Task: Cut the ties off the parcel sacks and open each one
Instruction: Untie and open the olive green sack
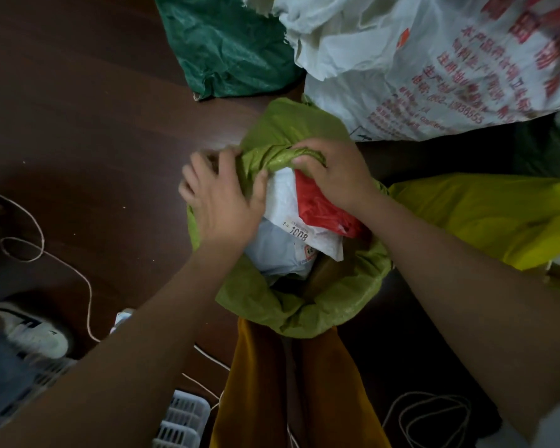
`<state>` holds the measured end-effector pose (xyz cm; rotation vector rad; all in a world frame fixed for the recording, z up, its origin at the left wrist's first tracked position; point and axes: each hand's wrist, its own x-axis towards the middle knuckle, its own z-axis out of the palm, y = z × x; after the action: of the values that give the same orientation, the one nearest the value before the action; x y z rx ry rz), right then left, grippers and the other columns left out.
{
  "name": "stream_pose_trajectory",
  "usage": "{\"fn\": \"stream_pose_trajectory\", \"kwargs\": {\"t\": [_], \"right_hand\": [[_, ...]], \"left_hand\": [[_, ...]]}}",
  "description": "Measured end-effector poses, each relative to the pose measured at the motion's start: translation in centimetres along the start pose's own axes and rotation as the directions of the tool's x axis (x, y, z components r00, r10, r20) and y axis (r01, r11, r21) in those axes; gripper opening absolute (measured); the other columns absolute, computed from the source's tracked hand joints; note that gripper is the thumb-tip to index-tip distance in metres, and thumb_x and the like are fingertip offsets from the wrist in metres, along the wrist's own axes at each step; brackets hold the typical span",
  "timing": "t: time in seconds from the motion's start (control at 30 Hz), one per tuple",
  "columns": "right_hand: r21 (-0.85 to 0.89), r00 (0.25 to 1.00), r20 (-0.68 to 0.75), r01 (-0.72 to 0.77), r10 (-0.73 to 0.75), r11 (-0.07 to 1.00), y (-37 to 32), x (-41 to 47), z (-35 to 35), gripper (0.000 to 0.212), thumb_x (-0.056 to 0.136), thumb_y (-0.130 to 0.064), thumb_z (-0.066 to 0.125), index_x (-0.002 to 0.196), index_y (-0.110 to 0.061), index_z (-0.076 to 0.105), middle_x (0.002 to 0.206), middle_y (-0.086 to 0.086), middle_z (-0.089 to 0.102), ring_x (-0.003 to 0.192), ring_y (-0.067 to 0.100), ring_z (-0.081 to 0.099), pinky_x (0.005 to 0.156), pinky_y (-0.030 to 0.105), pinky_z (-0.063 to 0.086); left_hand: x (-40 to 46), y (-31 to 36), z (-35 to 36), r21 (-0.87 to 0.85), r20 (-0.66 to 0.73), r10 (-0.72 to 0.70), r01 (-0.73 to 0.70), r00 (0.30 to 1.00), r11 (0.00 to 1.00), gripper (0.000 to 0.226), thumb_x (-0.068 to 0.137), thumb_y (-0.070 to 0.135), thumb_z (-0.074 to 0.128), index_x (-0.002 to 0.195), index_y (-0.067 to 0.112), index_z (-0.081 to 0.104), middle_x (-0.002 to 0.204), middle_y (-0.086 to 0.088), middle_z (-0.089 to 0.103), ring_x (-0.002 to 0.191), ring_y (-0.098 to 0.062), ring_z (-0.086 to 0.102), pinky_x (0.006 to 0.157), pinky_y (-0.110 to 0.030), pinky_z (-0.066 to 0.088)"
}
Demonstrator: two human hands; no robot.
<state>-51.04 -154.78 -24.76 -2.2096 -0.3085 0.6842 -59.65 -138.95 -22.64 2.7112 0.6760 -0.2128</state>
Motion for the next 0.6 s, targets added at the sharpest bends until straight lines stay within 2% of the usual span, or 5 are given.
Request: {"fn": "stream_pose_trajectory", "kwargs": {"t": [0.1,0.23,0.37,0.47,0.6], "right_hand": [[0.107,0.992,-0.022,-0.118,0.121,0.987,0.1,0.0,0.0,0.019,0.093,-0.026,0.060,0.104,-0.016,0.072,0.098,-0.001,0.070,0.096,0.015,0.063,0.088,0.029,0.046],[0.258,0.961,0.015,-0.272,0.277,0.927,0.0,-0.6,0.7,0.012,0.093,-0.031,0.061,0.095,-0.027,0.071,0.089,-0.010,0.069,0.088,0.006,0.063,0.083,0.024,0.049],[0.464,0.917,0.053,-0.374,0.396,0.803,-0.9,-2.1,1.0,0.025,0.094,-0.029,0.062,0.071,-0.028,0.073,0.067,-0.015,0.068,0.067,-0.001,0.062,0.067,0.019,0.049],[0.606,0.857,0.129,-0.467,0.499,0.644,-1.8,-3.1,1.3,0.028,0.094,-0.025,0.063,0.067,-0.023,0.072,0.066,-0.009,0.070,0.065,0.005,0.065,0.068,0.023,0.053],[0.770,0.770,0.265,-0.531,0.580,0.353,-2.0,-4.3,1.7,0.017,0.095,-0.024,0.061,0.094,-0.011,0.072,0.088,0.004,0.074,0.081,0.013,0.070,0.079,0.026,0.057]], "left_hand": [[-1.9,-1.0,0.3,0.152,0.055,-0.024,0.015,0.998,0.988,0.055,0.089,0.051,0.053,0.135,0.024,0.044,0.122,-0.020,0.043,0.104,-0.037,0.044,0.089,-0.050,0.035],[-1.9,-2.6,0.2,-0.197,0.165,-0.010,0.043,0.986,0.979,0.055,0.091,0.019,0.055,0.140,0.035,0.039,0.113,-0.010,0.042,0.085,-0.024,0.049,0.076,-0.041,0.047],[0.3,-2.9,-0.7,-0.293,0.086,0.002,0.024,0.996,0.956,0.053,0.088,0.001,0.046,0.131,0.030,0.056,0.105,-0.010,0.053,0.081,-0.023,0.051,0.072,-0.029,0.038],[1.7,-2.8,-2.0,-0.286,0.100,0.047,-0.016,0.994,0.958,0.055,0.082,-0.004,0.043,0.124,0.026,0.062,0.105,-0.012,0.056,0.093,-0.032,0.055,0.079,-0.035,0.043],[4.6,-2.1,-3.2,-0.296,0.154,0.182,-0.130,0.971,0.946,0.056,0.078,-0.008,0.048,0.123,0.021,0.064,0.112,-0.011,0.059,0.104,-0.027,0.056,0.091,-0.032,0.043]]}}
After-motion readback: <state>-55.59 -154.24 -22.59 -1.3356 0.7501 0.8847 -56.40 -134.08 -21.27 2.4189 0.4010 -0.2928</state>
